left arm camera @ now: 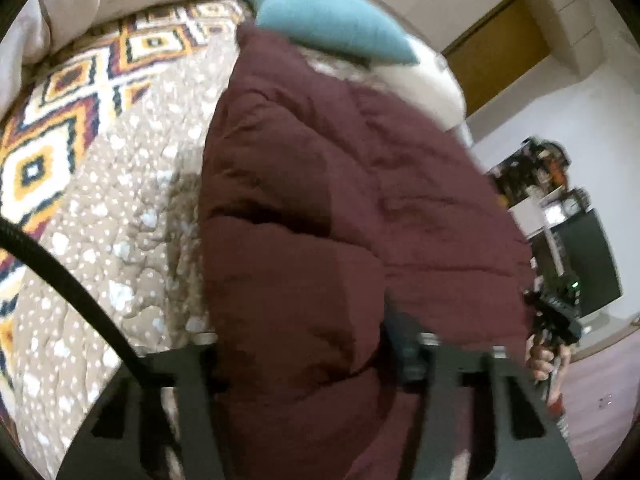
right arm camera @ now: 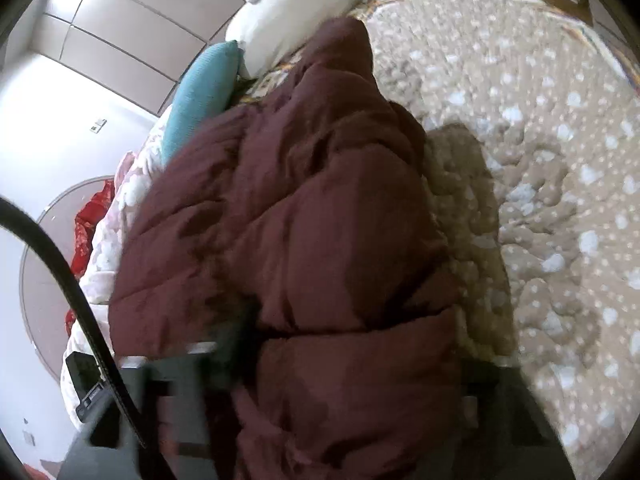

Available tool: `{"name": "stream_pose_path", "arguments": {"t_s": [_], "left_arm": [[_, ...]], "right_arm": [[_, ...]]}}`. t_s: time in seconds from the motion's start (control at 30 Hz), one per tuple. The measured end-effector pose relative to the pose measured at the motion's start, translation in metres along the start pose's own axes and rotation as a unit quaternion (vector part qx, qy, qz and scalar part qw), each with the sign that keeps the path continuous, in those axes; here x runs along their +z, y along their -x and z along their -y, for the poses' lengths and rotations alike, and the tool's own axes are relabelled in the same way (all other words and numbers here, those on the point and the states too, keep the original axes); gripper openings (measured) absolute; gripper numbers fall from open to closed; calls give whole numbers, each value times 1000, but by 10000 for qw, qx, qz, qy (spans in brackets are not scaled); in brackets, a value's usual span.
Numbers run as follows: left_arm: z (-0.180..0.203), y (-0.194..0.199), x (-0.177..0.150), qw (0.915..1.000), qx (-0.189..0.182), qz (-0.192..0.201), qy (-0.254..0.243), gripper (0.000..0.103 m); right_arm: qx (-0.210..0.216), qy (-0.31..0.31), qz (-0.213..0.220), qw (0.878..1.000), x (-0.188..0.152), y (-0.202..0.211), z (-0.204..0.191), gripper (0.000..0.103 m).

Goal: Fold large clothes

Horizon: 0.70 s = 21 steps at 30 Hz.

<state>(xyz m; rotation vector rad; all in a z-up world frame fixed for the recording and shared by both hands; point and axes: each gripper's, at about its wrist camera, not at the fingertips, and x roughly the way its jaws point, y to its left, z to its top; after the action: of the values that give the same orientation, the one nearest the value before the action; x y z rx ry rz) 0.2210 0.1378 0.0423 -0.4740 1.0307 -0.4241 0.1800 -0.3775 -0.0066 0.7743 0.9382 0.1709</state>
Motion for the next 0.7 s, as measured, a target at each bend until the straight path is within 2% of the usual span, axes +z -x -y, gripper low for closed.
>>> {"name": "stream_pose_path", "arguments": {"t_s": [0.07, 0.13, 0.2, 0.3, 0.37, 0.5, 0.57, 0.6, 0.67, 0.7], "left_arm": [[8, 17, 3, 9997, -180, 142, 41, 32], [20, 32, 7, 9992, -280, 277, 14, 26], [36, 48, 12, 9985, -343, 418, -57, 24], [53, 65, 22, 9959, -703, 570, -82, 19], [64, 68, 29, 9960, -629, 614, -177, 19], [61, 45, 41, 9986, -245, 457, -90, 23], [51, 17, 39, 9989, 433, 167, -113, 31], [46, 7, 35, 9979, 631, 45, -160, 32], [36, -25, 25, 9924, 1158, -224, -354, 49], [33, -32, 21, 9911, 1254, -213, -392, 52]], "right_arm": [[243, -94, 101, 9996, 4, 17, -6, 37], [412, -47, 239, 9989, 7, 35, -19, 36], [531, 117, 364, 9979, 11, 52, -39, 35], [580, 378, 549, 9961, 16, 71, -64, 34], [598, 516, 655, 9947, 20, 88, -72, 34], [396, 670, 658, 9948, 24, 93, -69, 33], [169, 532, 484, 9973, 20, 75, -50, 34], [-13, 409, 392, 9984, 17, 63, -37, 35], [-330, 147, 196, 9992, 11, 40, -8, 40], [-425, 11, 101, 9990, 6, 28, 7, 44]]}}
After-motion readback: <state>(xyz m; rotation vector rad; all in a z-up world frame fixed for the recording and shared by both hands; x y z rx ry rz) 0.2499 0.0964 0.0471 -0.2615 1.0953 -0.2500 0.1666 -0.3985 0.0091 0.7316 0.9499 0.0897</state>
